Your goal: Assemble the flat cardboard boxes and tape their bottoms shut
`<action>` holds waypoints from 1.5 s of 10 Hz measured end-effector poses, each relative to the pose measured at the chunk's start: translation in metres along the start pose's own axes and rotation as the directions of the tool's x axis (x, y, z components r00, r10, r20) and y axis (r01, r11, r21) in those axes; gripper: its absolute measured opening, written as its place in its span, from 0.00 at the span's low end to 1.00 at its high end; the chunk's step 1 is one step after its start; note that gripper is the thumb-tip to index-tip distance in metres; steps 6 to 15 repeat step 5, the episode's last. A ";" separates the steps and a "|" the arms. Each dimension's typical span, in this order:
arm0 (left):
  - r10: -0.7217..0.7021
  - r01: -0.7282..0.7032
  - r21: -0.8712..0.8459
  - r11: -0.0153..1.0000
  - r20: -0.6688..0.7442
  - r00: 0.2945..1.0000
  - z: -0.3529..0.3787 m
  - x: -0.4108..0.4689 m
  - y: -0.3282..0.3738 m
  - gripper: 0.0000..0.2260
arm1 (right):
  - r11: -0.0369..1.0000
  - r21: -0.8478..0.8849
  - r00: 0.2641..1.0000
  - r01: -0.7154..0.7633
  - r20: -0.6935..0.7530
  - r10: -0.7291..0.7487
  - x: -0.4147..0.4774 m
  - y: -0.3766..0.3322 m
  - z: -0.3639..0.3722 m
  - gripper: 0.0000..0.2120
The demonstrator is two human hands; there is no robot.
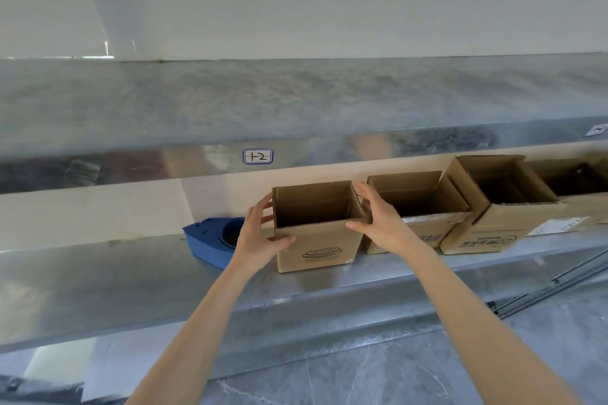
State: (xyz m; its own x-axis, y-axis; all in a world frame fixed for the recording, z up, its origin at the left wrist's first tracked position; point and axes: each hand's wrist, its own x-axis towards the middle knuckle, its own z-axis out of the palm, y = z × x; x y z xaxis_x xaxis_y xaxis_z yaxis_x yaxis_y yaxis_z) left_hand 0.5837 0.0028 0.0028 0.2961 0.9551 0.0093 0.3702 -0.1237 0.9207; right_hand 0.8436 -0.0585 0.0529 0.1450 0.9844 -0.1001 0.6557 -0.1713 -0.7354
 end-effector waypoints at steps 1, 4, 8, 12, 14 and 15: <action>-0.009 0.009 0.008 1.000 0.005 1.000 0.002 -0.003 0.002 0.42 | 1.000 -0.011 1.000 0.014 -0.014 -0.014 -0.002 -0.003 -0.006 0.42; 0.172 -0.168 0.367 0.915 0.022 0.985 -0.024 -0.045 0.024 0.34 | 0.977 -0.172 0.992 0.126 -0.002 -0.129 -0.032 -0.016 -0.016 0.27; 0.273 -0.183 0.642 0.744 -0.042 0.961 -0.030 -0.069 0.044 0.28 | 0.939 -0.295 0.981 0.175 -0.030 -0.192 -0.050 -0.026 -0.017 0.27; 0.273 -0.183 0.642 0.744 -0.042 0.961 -0.030 -0.069 0.044 0.28 | 0.939 -0.295 0.981 0.175 -0.030 -0.192 -0.050 -0.026 -0.017 0.27; 0.273 -0.183 0.642 0.744 -0.042 0.961 -0.030 -0.069 0.044 0.28 | 0.939 -0.295 0.981 0.175 -0.030 -0.192 -0.050 -0.026 -0.017 0.27; 0.273 -0.183 0.642 0.744 -0.042 0.961 -0.030 -0.069 0.044 0.28 | 0.939 -0.295 0.981 0.175 -0.030 -0.192 -0.050 -0.026 -0.017 0.27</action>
